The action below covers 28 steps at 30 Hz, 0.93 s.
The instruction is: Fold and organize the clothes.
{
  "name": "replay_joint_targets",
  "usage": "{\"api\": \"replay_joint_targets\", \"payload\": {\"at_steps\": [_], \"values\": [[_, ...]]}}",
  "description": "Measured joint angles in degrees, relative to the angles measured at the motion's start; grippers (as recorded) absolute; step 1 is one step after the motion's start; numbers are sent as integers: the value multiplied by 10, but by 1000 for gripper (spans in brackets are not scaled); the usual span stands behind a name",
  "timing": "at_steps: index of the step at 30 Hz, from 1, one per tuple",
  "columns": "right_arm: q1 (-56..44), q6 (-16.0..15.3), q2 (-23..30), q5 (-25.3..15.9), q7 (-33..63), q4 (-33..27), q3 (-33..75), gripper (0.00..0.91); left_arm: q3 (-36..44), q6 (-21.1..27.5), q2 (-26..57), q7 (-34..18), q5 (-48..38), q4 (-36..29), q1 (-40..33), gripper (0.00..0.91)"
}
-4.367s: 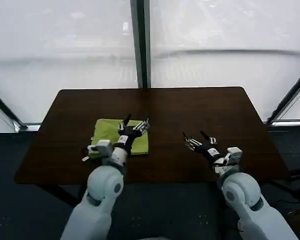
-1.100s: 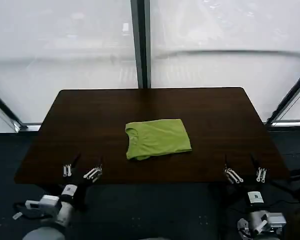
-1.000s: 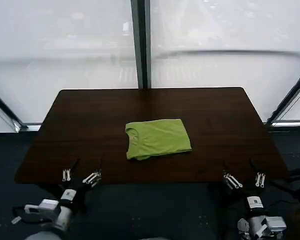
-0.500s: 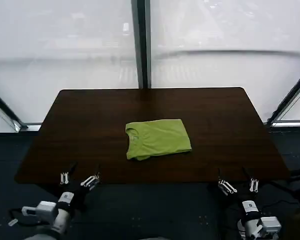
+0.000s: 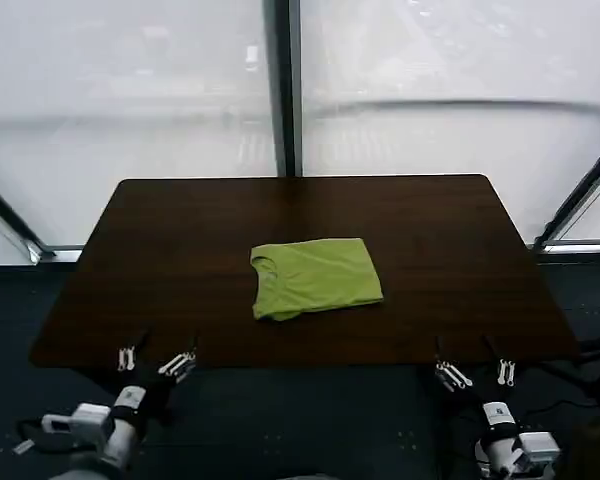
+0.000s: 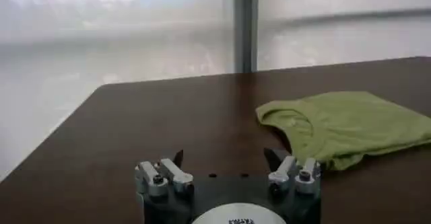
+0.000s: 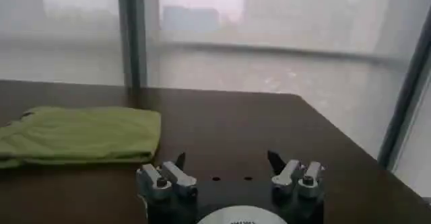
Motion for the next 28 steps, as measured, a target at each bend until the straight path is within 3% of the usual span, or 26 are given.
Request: {"api": "replay_joint_targets", "payload": {"at_steps": [10,28], "values": [[-9,-49,0,18,14,24,-3,878,-15,-1,-2,14,0,-6,18,878],[-14,-52,0,15,13,29,-5,878,-20,1,-1,17,0,-10,25,878]]}}
